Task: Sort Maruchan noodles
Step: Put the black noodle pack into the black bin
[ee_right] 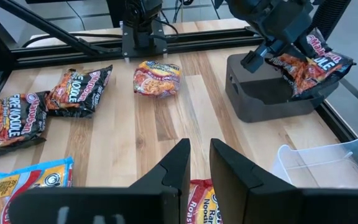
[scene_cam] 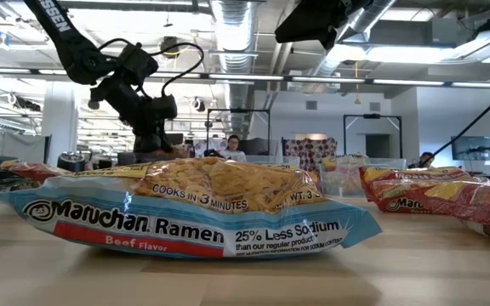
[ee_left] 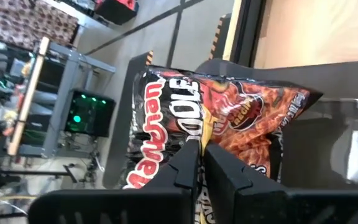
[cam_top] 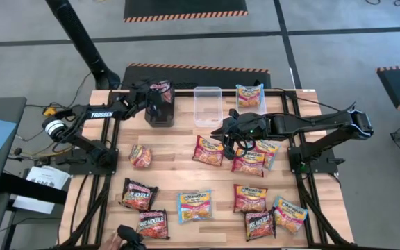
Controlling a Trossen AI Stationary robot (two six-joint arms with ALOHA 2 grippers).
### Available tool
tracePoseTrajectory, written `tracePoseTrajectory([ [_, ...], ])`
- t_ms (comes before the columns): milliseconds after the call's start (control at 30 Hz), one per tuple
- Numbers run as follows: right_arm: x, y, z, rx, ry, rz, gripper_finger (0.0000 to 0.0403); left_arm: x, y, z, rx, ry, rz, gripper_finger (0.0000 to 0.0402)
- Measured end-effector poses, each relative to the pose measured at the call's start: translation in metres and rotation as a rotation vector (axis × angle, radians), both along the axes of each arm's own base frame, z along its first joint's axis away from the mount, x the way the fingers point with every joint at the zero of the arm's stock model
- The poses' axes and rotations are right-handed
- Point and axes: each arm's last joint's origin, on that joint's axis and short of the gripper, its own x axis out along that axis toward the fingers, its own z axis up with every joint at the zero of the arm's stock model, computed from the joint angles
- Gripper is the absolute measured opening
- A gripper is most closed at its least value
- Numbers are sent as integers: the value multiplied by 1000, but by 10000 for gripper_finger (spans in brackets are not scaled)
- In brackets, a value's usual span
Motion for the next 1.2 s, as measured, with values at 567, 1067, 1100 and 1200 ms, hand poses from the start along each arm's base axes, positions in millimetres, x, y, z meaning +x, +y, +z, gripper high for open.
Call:
tracePoseTrajectory([
  [567,0,0,0,0,0,0,87,1,-2,-2,-87,-98,-4,123],
  [1067,-1,0,-3,0,32,0,87,-1,-4,-7,-220,-203,88,124],
  [1100,-1,0,-3,0,32,0,87,-1,-5,-8,-244,-209,86,124],
  [1200,-1,0,-3,0,32,0,87,-2,-7,-12,-306,-218,69,124],
])
